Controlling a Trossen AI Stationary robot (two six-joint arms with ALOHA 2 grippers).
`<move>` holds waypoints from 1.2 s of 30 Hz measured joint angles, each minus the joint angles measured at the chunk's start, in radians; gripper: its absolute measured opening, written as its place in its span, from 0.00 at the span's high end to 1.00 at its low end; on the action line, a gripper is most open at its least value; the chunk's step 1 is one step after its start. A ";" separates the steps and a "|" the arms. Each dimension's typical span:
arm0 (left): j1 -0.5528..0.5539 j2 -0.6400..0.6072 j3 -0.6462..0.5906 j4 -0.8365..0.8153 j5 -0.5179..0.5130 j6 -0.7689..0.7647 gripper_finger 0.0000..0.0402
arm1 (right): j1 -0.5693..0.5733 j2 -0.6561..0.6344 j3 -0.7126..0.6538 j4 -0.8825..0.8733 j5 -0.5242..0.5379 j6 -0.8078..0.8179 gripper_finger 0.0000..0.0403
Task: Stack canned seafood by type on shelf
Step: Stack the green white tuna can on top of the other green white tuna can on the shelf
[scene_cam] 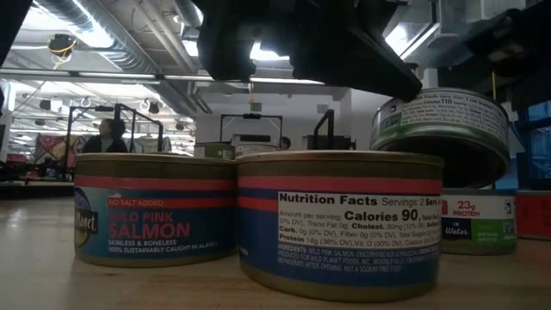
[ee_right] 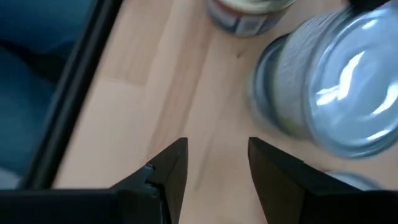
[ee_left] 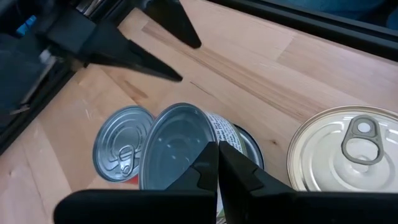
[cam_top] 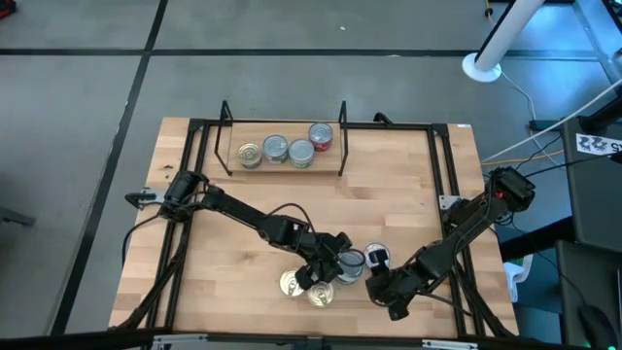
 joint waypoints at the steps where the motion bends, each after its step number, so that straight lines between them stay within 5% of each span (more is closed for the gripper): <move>1: 0.000 0.000 0.000 0.000 0.000 0.000 1.00 | 0.000 0.000 0.000 -0.004 -0.023 0.010 0.58; 8: 0.000 0.000 0.001 0.000 0.000 0.000 1.00 | 0.000 0.000 0.000 -0.039 -0.165 0.142 0.58; 24: 0.001 0.000 0.001 0.000 0.000 0.000 1.00 | 0.000 0.021 0.001 -0.039 -0.138 0.303 0.58; 36: 0.010 0.000 0.001 0.000 0.000 -0.011 1.00 | -0.054 0.127 0.001 -0.049 -0.446 0.321 0.58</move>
